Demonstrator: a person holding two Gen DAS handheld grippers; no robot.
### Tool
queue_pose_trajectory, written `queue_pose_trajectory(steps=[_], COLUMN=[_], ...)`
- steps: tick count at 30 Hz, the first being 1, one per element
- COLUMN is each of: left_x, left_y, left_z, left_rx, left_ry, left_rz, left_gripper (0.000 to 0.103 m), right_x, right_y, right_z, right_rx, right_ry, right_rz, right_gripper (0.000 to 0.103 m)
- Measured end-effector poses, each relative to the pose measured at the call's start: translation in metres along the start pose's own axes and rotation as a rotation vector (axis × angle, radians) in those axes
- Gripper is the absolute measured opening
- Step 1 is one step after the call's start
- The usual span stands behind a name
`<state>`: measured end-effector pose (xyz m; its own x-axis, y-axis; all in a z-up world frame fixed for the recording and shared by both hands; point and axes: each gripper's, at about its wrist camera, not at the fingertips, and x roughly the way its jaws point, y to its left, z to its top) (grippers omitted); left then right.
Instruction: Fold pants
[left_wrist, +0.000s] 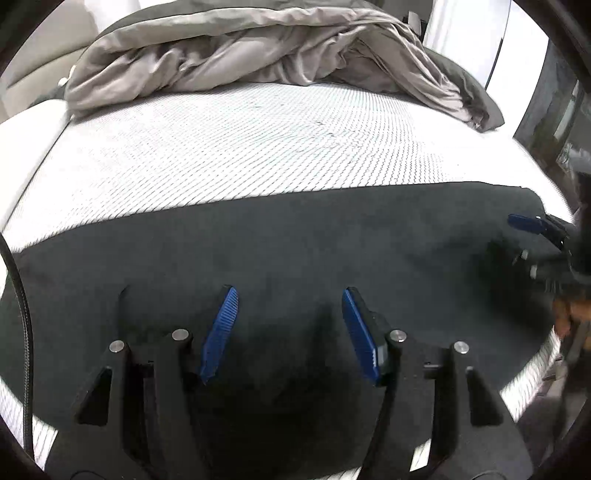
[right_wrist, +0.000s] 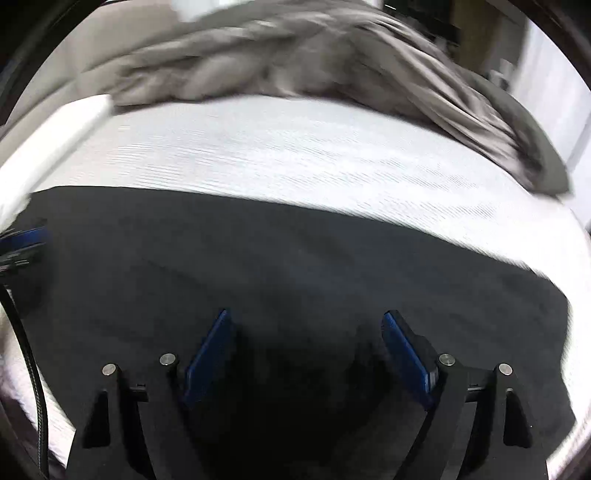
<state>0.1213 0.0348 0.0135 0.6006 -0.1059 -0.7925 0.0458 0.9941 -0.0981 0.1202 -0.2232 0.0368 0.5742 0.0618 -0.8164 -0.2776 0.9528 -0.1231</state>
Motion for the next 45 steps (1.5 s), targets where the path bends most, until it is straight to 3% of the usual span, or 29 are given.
queue_pose_trajectory(steps=[5,7,10,13,16,18,21,25,28,30,36,39,42,45], left_x=[0.054,0.050,0.044,0.033,0.024,0.027,0.039,0.078,0.100,0.095,0.075,0.067,0.041,0.024], left_y=[-0.026,-0.026,-0.003,0.017,0.020,0.009,-0.010,-0.031,-0.023,-0.009,0.057,0.066,0.062,0.068], left_z=[0.015,0.006,0.004,0.007,0.022,0.035,0.049,0.062,0.059,0.064,0.049,0.043,0.041,0.042], left_rx=[0.040,0.072,0.040,-0.021,-0.085,-0.110,-0.085,-0.042,-0.075,-0.122,-0.218,-0.214,-0.202,-0.164], left_ry=[0.099,0.094,0.103,0.080,0.013,-0.014,-0.025,0.052,0.085,0.075,0.037,0.027,-0.034,-0.088], left_rz=[0.039,0.044,0.053,0.131,0.121,0.080,0.063,0.109,0.138,0.141,0.295,0.264,0.174,0.221], left_gripper=[0.057,0.058,0.062,0.062,0.062,0.062,0.062,0.062,0.063,0.063,0.062,0.064,0.055,0.051], right_x=[0.041,0.048,0.043,0.040,0.029,0.021,0.024,0.055,0.067,0.070,0.055,0.049,0.045,0.040], right_y=[0.077,0.091,0.060,-0.002,-0.043,-0.036,0.006,0.048,0.067,0.059,0.018,0.003,0.003,0.013], right_z=[0.020,0.015,0.009,0.003,0.004,0.013,0.028,0.046,0.042,0.036,0.018,0.009,0.009,0.020], right_rx=[-0.121,-0.199,-0.182,-0.053,0.103,0.116,0.053,-0.017,-0.033,-0.029,0.020,0.027,0.016,-0.008], right_ry=[0.062,0.074,0.083,0.126,0.110,0.072,0.018,0.029,0.068,0.081,0.097,0.101,0.083,0.049], right_rz=[0.058,0.012,-0.028,-0.168,-0.171,-0.170,-0.090,-0.054,-0.033,-0.027,-0.105,-0.126,-0.136,-0.111], right_gripper=[0.086,0.086,0.086,0.086,0.086,0.086,0.086,0.086,0.086,0.086,0.086,0.086,0.086,0.086])
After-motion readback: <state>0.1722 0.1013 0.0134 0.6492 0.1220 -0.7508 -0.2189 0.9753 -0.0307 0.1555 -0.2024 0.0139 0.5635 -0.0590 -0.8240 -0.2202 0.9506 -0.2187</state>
